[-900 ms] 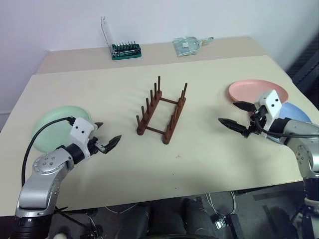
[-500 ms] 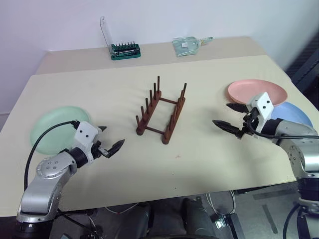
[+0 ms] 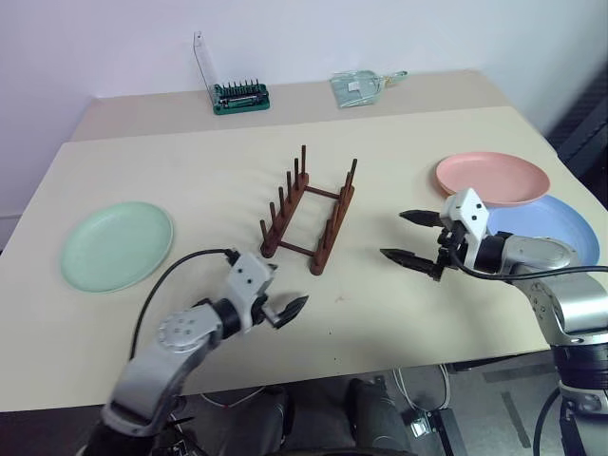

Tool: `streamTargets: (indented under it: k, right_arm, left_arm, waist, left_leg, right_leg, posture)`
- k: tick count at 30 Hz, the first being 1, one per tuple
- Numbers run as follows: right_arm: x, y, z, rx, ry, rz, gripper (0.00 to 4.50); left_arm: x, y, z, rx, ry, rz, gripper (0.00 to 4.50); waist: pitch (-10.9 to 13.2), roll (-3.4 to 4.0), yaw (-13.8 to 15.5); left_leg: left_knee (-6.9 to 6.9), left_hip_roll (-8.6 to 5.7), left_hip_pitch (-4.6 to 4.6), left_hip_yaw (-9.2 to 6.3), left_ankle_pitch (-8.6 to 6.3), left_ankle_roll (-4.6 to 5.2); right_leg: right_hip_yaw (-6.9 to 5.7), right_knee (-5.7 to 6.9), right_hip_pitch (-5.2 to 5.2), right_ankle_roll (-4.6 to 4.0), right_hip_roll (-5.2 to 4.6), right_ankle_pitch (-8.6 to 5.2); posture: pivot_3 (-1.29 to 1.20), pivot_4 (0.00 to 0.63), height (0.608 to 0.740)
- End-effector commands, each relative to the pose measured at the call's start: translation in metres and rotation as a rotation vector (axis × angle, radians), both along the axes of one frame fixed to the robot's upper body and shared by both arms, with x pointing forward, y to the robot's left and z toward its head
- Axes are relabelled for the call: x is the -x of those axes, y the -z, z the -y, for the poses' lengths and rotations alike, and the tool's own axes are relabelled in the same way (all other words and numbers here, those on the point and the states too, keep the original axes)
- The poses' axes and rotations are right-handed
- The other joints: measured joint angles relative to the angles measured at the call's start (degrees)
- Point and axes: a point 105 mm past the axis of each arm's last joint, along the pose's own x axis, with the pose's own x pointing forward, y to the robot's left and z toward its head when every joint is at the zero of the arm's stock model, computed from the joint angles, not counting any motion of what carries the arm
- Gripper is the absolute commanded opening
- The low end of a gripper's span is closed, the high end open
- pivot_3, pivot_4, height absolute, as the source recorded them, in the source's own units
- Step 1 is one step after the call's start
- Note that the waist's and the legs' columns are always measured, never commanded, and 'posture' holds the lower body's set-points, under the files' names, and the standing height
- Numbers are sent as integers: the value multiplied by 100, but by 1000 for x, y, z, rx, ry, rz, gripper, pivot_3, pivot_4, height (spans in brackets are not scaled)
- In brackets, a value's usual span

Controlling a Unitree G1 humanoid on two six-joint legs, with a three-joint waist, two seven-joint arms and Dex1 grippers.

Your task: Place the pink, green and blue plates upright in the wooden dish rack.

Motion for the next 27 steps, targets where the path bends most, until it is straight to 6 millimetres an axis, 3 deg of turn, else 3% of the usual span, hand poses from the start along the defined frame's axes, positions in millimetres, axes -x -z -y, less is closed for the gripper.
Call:
streamTargets:
  k: [1, 3, 6, 7, 9, 14, 15, 19, 22, 27]
  right_arm:
    - [19, -13, -17, -8, -104, 8, 4482]
    - [32, -9, -23, 8, -145, -6, 4482]
    - [37, -6, -28, 8, -146, -18, 4482]
    - [35, -5, -31, 5, -142, -20, 4496]
    - [37, -4, -33, 0, -138, -24, 4500]
    - [39, 3, -35, -2, -129, -34, 4500]
    - [38, 3, -35, 2, -125, -32, 4500]
    - [35, 6, -26, 27, -80, -36, 4500]
    - [39, 17, -13, 88, -38, -46, 4500]
    - [47, 19, -9, 75, 17, -30, 4500]
  left_arm:
    - [-10, 6, 19, -20, -41, 1, 4500]
    - [-13, 13, 39, -18, -26, -29, 4500]
    - [-22, 18, 47, -24, -46, -49, 4500]
    - [-28, 18, 43, -25, -73, -51, 4255]
    - [-38, 13, 39, 0, -137, -32, 3649]
    - [-49, 11, 31, -10, -186, -2, 1072]
    - [-50, 11, 29, -16, -187, 3, 777]
    - [-57, 3, 20, -49, -135, 65, 752]
    - [-61, -19, 21, -48, 72, 196, 752]
    - [-64, -25, 25, -98, 421, 204, 752]
  waist:
    - [0, 1, 0]
    - [-1, 0, 55]
    - [-2, -1, 142]
    - [-3, -2, 151]
    - [-3, -2, 165]
    - [-3, -3, 158]
    - [-3, -3, 154]
    - [-4, -3, 146]
    - [-3, -3, 160]
    - [-3, -3, 143]
  left_leg:
    - [-1, 0, 0, 0, 0, 0]
    - [-1, 0, -2, -1, 0, 0]
    - [6, -1, 0, 4, 0, 0]
    - [7, -1, 1, 4, 0, 0]
    - [7, 0, 6, 4, 1, 0]
    - [6, 0, 13, 4, 0, 0]
    - [6, 0, 14, 4, 0, 0]
    - [6, 0, 16, 6, 0, 0]
    - [5, 1, 15, 4, 1, -2]
    - [7, -2, 6, 5, 1, -1]
  right_leg:
    - [0, 0, -1, 0, 0, 0]
    - [0, -1, -1, 0, 0, 0]
    - [0, 0, 2, 1, -1, 1]
    - [0, 2, 3, 1, -1, 1]
    - [0, 2, 9, 1, -1, 1]
    - [0, 2, 14, 1, 0, 0]
    - [0, 3, 15, 1, -1, 0]
    - [1, 2, 14, 1, 0, 0]
    - [-1, 4, 13, 1, 1, 0]
    - [-2, 0, 8, 1, -1, 1]
  posture:
    - [0, 150, 740]
    - [0, 150, 740]
    - [0, 150, 740]
    - [0, 150, 740]
    - [0, 150, 740]
    - [0, 150, 740]
    - [0, 150, 740]
    - [0, 150, 740]
    - [0, 150, 740]
    - [0, 150, 740]
